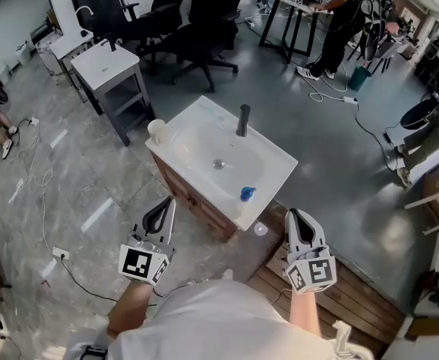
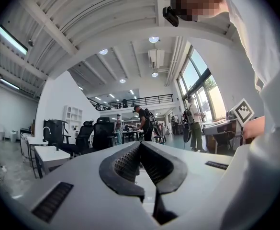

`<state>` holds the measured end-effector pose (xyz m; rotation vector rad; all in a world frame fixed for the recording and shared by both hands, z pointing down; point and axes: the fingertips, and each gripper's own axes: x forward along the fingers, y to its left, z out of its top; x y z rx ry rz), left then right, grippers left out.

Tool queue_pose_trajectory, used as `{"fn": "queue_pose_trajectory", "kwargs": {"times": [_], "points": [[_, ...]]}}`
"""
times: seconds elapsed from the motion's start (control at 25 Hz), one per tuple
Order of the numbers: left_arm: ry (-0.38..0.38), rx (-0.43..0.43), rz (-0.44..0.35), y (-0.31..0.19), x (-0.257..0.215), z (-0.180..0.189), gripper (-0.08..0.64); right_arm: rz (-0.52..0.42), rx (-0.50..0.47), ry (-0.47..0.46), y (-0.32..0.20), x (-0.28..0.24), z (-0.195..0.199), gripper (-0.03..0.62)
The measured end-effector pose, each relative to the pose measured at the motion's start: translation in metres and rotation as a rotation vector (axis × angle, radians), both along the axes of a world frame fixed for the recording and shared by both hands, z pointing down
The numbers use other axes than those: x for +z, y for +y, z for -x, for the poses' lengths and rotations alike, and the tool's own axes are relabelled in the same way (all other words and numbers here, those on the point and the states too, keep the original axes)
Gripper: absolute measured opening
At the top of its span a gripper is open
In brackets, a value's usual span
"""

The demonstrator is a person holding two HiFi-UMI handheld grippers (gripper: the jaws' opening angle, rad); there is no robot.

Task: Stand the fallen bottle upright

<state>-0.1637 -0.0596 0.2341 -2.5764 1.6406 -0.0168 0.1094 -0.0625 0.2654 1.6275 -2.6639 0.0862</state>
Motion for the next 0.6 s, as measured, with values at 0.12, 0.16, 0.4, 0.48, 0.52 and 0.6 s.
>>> {"fn": "queue_pose_trajectory", "kwargs": {"times": [0.12,0.16,0.4,0.48,0.52,0.6], "points": [[0.010,-0.021,0.003,0.001,0.007,0.002,0.018,-0.019,0.018,-0.002,0.000,-0.002,-0.009,0.041],[0.018,-0.027,0.007,0.001,0.010,0.002,0.018,-0.025,0.025,-0.002,0.000,-0.004,-0.013,0.041],[0.012,-0.023,0.010,0.006,0.012,-0.009,0.018,-0.035,0.037,-0.002,0.004,-0.007,-0.024,0.041],[0.008,-0.018,0.004,0.007,0.012,-0.012,0.018,-0.034,0.040,-0.002,0.005,-0.006,-0.026,0.041],[0.003,-0.015,0.000,0.007,0.011,-0.014,0.018,-0.035,0.041,-0.002,0.005,-0.006,-0.026,0.041],[-0.004,-0.009,-0.008,0.006,0.009,-0.017,0.018,-0.040,0.042,-0.002,0.004,-0.008,-0.026,0.041]]}}
